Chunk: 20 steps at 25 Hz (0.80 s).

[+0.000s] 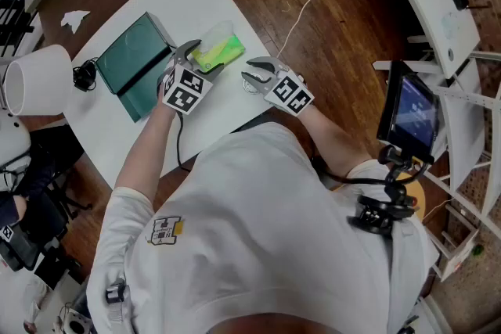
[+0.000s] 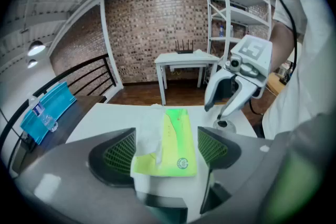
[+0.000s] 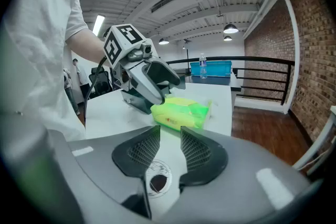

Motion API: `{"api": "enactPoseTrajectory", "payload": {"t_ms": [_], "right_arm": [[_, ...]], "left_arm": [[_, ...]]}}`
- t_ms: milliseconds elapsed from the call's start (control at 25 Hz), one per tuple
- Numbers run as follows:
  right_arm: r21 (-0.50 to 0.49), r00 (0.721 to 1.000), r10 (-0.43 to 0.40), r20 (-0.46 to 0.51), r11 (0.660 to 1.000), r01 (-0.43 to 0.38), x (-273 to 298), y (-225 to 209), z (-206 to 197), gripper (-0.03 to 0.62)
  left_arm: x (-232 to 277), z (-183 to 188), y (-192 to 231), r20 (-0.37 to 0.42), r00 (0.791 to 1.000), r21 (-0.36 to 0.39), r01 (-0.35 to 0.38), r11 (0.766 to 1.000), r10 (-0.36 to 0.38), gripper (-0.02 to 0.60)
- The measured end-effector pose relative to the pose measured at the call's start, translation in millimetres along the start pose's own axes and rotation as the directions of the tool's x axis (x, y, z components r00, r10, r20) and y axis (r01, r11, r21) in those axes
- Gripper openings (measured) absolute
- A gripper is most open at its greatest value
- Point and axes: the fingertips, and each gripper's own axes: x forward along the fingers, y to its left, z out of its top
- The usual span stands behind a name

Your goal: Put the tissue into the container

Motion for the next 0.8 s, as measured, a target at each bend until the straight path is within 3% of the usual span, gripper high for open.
{"api": "enactPoseTrajectory", "payload": {"t_ms": [120,240,360,560,680,800], "right_arm": [[-0.024,1.0,0.014,-0.016,1.0,-0.015,3.4,-24.5,6.5,0.166],[-0.032,0.999,0.037,-0.031,0.999,-0.038,7.2,-46.0,6.4,0.181],[-0.024,0.997,0.064,-0.042,0.998,-0.066,14.5,-52.0,2.5,0.204],[-0.018,0.995,0.085,-0.058,0.996,-0.086,27.5,-47.4,-2.7,0.207],[-0.016,0.995,0.085,-0.058,0.996,-0.086,31.8,-47.9,-3.2,0.201],[-0.01,0.995,0.083,-0.051,0.996,-0.084,30.9,-49.8,-3.4,0.189]], "left_arm": [[14.8,-5.6,0.3,-0.083,0.996,0.069,0.021,0.997,-0.015,0.436],[35.8,-7.0,5.1,-0.142,0.99,0.125,0.02,0.992,-0.002,0.488],[54.1,-13.4,7.0,-0.2,0.98,0.168,0.042,0.985,-0.007,0.589],[71.3,-31.8,6.2,-0.289,0.957,0.202,0.087,0.975,-0.026,0.589],[72.4,-35.7,1.6,-0.315,0.948,0.184,0.111,0.977,-0.049,0.484],[72.3,-34.6,0.0,-0.319,0.947,0.184,0.109,0.977,-0.046,0.443]]}}
